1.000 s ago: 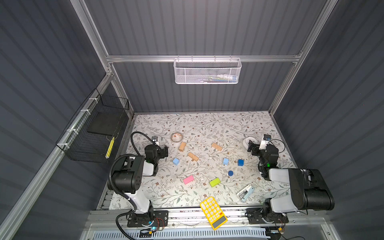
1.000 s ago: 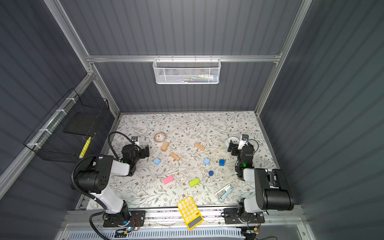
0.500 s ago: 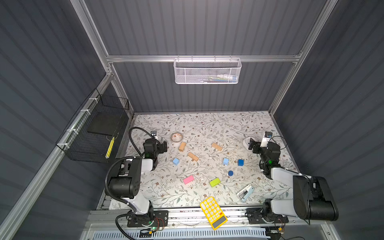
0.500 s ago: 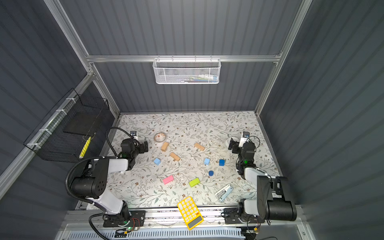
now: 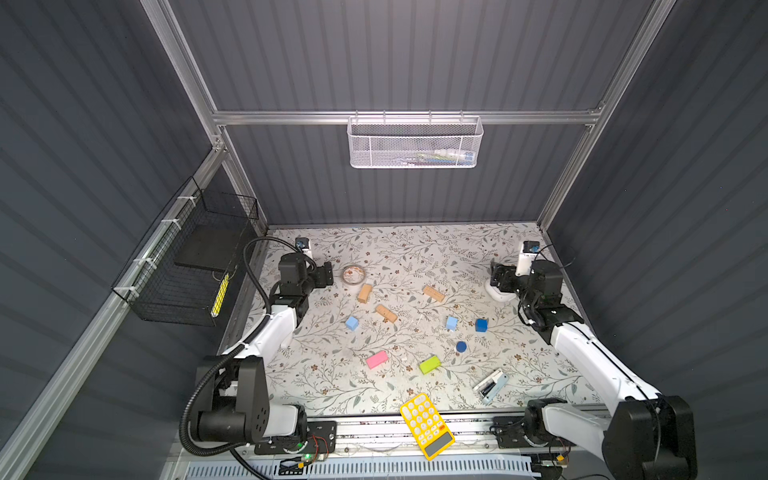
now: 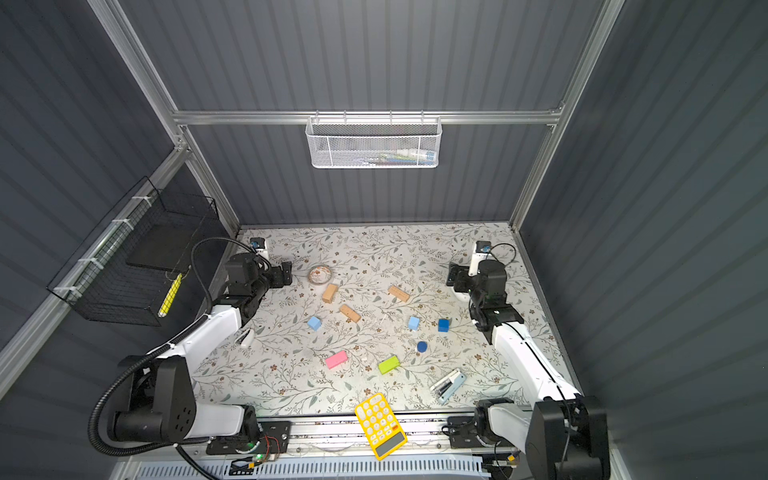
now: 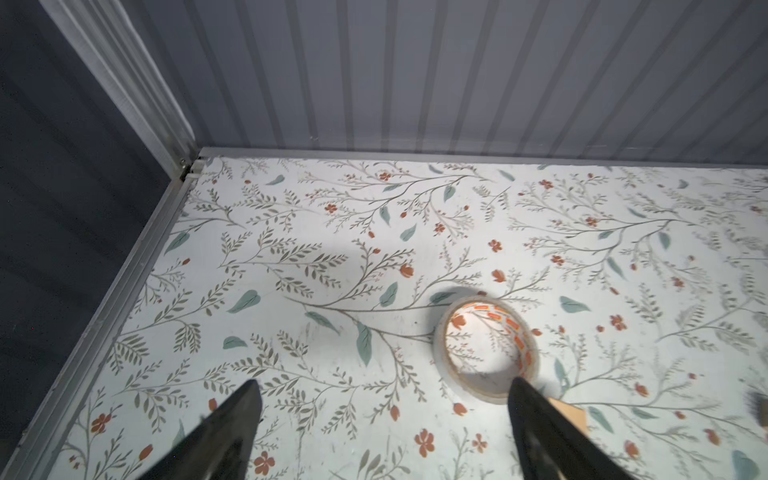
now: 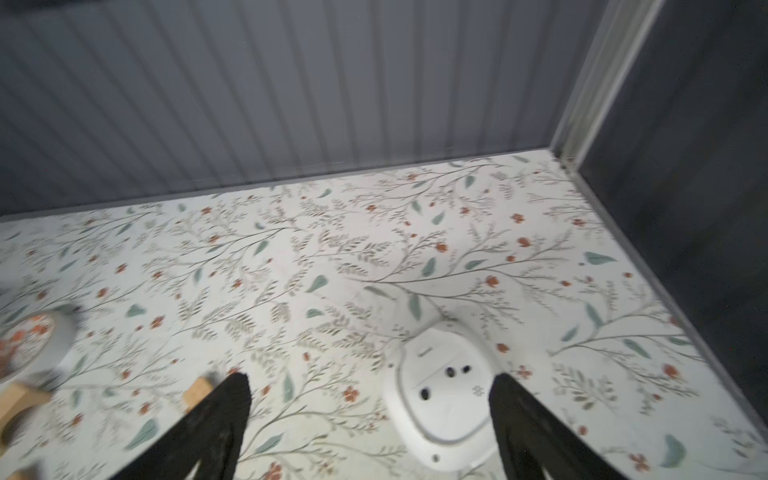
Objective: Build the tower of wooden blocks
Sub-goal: 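Reach the right gripper toward the plain wooden block while the left arm shifts forward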
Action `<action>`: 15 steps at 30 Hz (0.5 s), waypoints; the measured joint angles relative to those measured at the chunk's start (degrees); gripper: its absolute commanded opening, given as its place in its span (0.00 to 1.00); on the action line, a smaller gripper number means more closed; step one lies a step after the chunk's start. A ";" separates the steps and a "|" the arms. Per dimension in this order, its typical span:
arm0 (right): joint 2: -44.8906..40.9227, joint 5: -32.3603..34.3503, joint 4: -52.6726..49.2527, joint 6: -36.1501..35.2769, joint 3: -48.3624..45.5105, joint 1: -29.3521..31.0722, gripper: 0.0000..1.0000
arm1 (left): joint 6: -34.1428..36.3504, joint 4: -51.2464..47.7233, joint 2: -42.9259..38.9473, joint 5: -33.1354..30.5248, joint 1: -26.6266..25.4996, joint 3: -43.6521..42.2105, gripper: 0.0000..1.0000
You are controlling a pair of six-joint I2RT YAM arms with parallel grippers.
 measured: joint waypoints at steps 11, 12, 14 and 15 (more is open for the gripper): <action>11.41 0.37 -13.09 6.82 12.57 21.46 0.83 | -12.76 -11.87 -0.28 0.57 -12.79 7.82 0.86; 12.85 0.37 -13.73 7.37 13.81 22.71 0.82 | -13.46 -12.37 -0.35 0.37 -13.20 7.78 0.86; 16.20 0.35 -15.61 8.46 16.72 25.31 0.80 | -14.75 -12.87 -1.25 -0.04 -13.75 6.97 0.86; 17.81 0.26 -16.28 8.96 18.14 26.43 0.80 | -15.23 -12.90 -2.01 -0.35 -13.84 6.14 0.86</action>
